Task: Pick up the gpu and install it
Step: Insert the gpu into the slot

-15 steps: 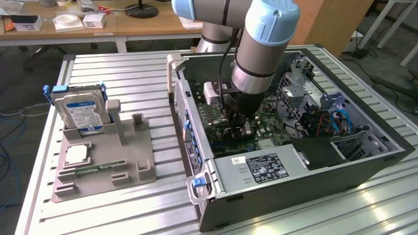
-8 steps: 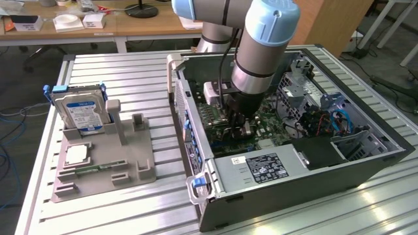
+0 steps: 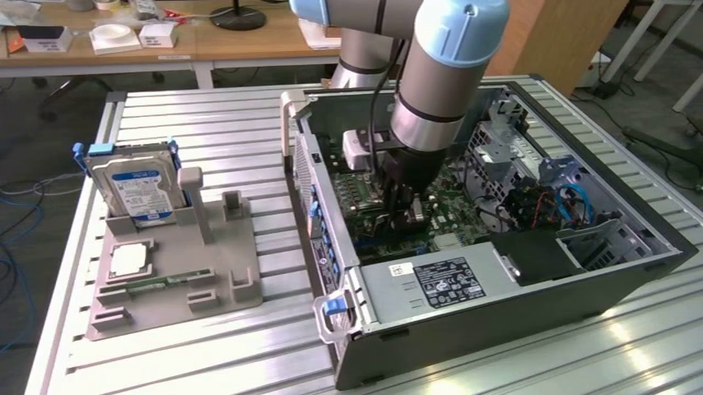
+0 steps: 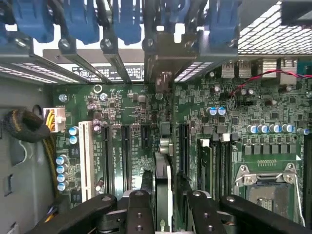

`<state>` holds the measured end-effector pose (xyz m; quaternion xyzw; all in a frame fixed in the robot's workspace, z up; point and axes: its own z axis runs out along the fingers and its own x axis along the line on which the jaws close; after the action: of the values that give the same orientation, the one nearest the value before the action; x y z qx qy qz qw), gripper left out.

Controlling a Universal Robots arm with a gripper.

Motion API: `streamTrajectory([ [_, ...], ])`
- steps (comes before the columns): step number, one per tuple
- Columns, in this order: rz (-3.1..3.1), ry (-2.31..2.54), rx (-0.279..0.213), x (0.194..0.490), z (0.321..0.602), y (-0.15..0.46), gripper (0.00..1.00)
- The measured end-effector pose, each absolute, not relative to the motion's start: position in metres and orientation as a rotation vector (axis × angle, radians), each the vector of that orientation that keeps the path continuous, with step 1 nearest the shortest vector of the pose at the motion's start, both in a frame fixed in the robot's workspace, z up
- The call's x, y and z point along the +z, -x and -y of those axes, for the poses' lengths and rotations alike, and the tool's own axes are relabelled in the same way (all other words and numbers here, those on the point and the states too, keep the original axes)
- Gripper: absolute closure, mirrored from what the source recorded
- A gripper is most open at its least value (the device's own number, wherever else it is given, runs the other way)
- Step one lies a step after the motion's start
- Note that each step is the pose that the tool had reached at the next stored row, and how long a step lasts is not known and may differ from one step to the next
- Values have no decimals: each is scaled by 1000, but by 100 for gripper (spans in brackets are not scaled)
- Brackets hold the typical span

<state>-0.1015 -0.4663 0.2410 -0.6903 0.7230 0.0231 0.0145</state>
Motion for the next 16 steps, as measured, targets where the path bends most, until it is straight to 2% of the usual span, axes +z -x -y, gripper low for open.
streamTrajectory([
  [16, -2251, 2149, 72, 269, 466, 102, 67],
])
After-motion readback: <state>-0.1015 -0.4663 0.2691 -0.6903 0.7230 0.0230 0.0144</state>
